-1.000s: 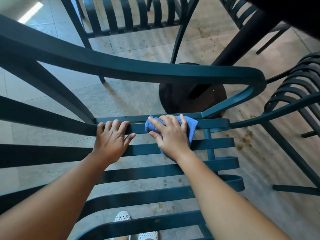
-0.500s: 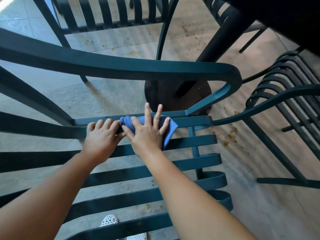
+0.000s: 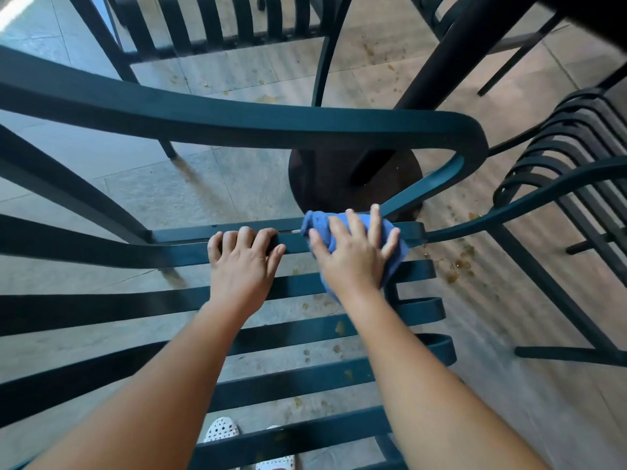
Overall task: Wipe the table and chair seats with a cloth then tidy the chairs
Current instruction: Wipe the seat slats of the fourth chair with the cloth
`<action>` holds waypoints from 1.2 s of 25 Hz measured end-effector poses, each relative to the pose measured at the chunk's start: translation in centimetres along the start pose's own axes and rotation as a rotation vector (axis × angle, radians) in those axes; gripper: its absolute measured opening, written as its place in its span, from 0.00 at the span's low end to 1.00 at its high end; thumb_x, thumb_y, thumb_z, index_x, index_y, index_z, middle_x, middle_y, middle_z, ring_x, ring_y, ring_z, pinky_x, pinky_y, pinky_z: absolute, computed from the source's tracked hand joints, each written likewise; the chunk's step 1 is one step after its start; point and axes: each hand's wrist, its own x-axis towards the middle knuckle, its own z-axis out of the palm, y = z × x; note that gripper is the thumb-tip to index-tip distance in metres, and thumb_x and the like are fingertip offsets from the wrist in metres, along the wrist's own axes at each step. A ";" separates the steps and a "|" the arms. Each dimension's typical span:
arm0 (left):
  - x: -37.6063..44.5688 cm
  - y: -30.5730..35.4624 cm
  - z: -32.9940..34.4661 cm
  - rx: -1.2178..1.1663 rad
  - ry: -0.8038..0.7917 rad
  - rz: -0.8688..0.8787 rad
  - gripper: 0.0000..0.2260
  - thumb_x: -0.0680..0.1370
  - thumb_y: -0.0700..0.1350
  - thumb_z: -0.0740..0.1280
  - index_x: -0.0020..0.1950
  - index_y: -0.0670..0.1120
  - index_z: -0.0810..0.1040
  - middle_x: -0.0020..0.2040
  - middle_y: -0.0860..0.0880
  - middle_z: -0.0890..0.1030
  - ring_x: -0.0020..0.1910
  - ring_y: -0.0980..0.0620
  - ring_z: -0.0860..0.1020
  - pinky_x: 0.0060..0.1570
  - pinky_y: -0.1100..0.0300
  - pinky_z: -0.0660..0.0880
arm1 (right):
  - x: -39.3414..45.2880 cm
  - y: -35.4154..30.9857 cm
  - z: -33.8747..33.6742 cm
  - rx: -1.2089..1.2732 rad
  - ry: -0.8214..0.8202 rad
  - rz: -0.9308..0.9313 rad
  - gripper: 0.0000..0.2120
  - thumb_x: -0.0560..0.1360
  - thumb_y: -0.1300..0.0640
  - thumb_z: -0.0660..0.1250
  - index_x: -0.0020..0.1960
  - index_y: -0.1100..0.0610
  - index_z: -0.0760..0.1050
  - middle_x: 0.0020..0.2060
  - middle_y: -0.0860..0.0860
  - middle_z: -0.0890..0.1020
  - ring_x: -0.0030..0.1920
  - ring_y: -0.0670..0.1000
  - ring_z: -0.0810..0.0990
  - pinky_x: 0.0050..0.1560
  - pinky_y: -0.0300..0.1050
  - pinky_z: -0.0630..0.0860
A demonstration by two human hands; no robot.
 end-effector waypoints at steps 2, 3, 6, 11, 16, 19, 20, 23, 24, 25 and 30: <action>0.1 0.1 -0.1 0.009 0.004 0.002 0.23 0.77 0.61 0.46 0.58 0.53 0.75 0.47 0.48 0.74 0.50 0.44 0.71 0.61 0.51 0.54 | 0.6 2.2 -0.5 -0.017 -0.030 0.089 0.25 0.75 0.36 0.50 0.60 0.46 0.76 0.69 0.51 0.70 0.75 0.60 0.51 0.66 0.72 0.45; 0.0 0.2 -0.2 0.018 0.001 0.008 0.23 0.77 0.61 0.45 0.58 0.53 0.74 0.47 0.48 0.73 0.50 0.44 0.71 0.61 0.51 0.54 | 0.9 3.1 -0.7 -0.020 -0.046 0.125 0.24 0.75 0.36 0.51 0.61 0.46 0.75 0.71 0.51 0.67 0.75 0.60 0.49 0.66 0.72 0.47; -0.1 0.2 -0.3 0.012 -0.015 0.009 0.24 0.77 0.62 0.44 0.59 0.54 0.73 0.48 0.48 0.73 0.51 0.45 0.70 0.61 0.51 0.54 | 1.3 5.1 -1.1 -0.019 -0.029 0.213 0.23 0.78 0.38 0.53 0.65 0.49 0.73 0.73 0.51 0.64 0.73 0.61 0.53 0.64 0.67 0.59; -0.8 -1.0 -0.7 0.004 -0.083 0.116 0.30 0.75 0.68 0.41 0.73 0.60 0.60 0.61 0.49 0.69 0.63 0.47 0.63 0.68 0.49 0.46 | 1.4 7.4 -1.8 0.046 0.043 0.434 0.23 0.80 0.42 0.53 0.70 0.51 0.67 0.70 0.53 0.67 0.60 0.65 0.68 0.55 0.58 0.68; -4.2 -4.5 -1.0 0.081 -0.092 0.290 0.27 0.78 0.65 0.42 0.75 0.57 0.59 0.75 0.44 0.58 0.74 0.43 0.53 0.70 0.44 0.43 | -0.7 8.2 -3.2 0.051 0.114 0.322 0.20 0.78 0.46 0.61 0.62 0.58 0.76 0.58 0.58 0.79 0.52 0.66 0.72 0.47 0.55 0.71; -6.3 -6.3 -1.1 0.078 -0.055 0.229 0.29 0.80 0.63 0.42 0.67 0.50 0.73 0.67 0.42 0.64 0.68 0.42 0.61 0.67 0.44 0.51 | -2.8 7.0 -5.7 0.170 0.036 0.216 0.19 0.77 0.45 0.61 0.57 0.58 0.77 0.51 0.58 0.81 0.50 0.65 0.75 0.42 0.50 0.69; -6.8 -6.9 -1.1 0.098 -0.061 0.191 0.29 0.80 0.63 0.41 0.66 0.51 0.74 0.64 0.43 0.65 0.66 0.43 0.63 0.65 0.45 0.55 | -3.2 6.2 -6.8 0.261 -0.036 0.195 0.19 0.77 0.43 0.60 0.58 0.55 0.77 0.50 0.57 0.81 0.51 0.64 0.75 0.44 0.50 0.70; -7.6 -7.9 -1.3 0.175 -0.102 0.165 0.30 0.78 0.65 0.40 0.72 0.53 0.66 0.59 0.44 0.69 0.61 0.44 0.65 0.63 0.47 0.62 | -3.9 4.2 -8.2 0.132 -0.365 0.174 0.27 0.76 0.33 0.50 0.73 0.39 0.58 0.72 0.50 0.66 0.69 0.61 0.63 0.66 0.58 0.60; -7.6 -8.1 -1.4 0.195 -0.108 0.188 0.31 0.78 0.65 0.41 0.73 0.52 0.64 0.57 0.45 0.72 0.59 0.44 0.67 0.62 0.48 0.61 | -4.4 3.7 -7.6 -0.024 -0.483 0.123 0.30 0.75 0.31 0.48 0.75 0.37 0.49 0.76 0.48 0.53 0.73 0.62 0.52 0.70 0.62 0.50; -7.6 -8.2 -1.4 0.214 -0.105 0.215 0.32 0.78 0.66 0.41 0.73 0.51 0.65 0.54 0.45 0.74 0.55 0.44 0.69 0.60 0.49 0.59 | -5.0 3.2 -6.7 -0.124 -0.554 0.063 0.32 0.74 0.30 0.47 0.75 0.37 0.44 0.77 0.47 0.44 0.74 0.62 0.42 0.71 0.64 0.43; -6.9 -8.1 -2.2 0.273 -0.124 0.243 0.35 0.78 0.63 0.39 0.64 0.45 0.75 0.40 0.46 0.76 0.38 0.44 0.74 0.45 0.50 0.69 | -6.7 2.0 -3.1 -0.138 -0.441 -0.154 0.32 0.72 0.30 0.41 0.74 0.38 0.50 0.76 0.49 0.52 0.74 0.59 0.38 0.71 0.62 0.37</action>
